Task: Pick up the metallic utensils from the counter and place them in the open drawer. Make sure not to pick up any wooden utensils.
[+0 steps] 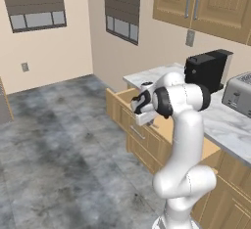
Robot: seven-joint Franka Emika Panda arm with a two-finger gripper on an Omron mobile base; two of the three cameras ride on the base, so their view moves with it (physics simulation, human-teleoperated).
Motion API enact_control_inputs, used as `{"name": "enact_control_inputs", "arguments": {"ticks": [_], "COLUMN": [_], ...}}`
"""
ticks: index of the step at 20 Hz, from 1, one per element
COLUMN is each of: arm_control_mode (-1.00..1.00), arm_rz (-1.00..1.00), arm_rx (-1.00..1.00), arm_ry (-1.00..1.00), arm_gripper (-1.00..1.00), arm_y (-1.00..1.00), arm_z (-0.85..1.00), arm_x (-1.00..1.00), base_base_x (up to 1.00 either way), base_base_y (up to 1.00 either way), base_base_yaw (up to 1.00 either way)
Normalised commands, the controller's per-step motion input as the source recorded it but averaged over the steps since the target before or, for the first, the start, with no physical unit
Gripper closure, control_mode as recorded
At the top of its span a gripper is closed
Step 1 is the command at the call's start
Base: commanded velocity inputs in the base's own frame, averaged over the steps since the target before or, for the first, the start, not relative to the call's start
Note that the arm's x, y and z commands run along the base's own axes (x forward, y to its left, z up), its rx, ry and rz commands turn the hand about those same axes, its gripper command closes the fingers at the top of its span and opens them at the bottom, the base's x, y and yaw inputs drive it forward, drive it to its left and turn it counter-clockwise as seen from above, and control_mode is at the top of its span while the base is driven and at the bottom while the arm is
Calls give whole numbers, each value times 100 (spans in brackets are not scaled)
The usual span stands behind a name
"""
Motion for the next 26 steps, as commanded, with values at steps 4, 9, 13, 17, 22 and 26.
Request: {"name": "enact_control_inputs", "arguments": {"ticks": [4, 9, 13, 17, 22, 26], "arm_control_mode": [-100, -100, -100, -100, -100, -100], "arm_rz": [0, 0, 0, 0, 0, 0], "arm_rx": [0, 0, 0, 0, 0, 1], "arm_ry": [0, 0, 0, 0, 12, 19], "arm_gripper": [100, 100, 100, 100, 100, 100], "arm_y": [-34, -3, -17, -15, -2, 21], "arm_z": [-2, -3, -15, -23, -55, -81], "arm_x": [49, 7, 16, 8, 4, -4], "base_base_x": [0, 0, 0, 0, 0, 0], "base_base_y": [0, 0, 0, 0, 0, 0], "base_base_yaw": [0, 0, 0, 0, 0, 0]}}
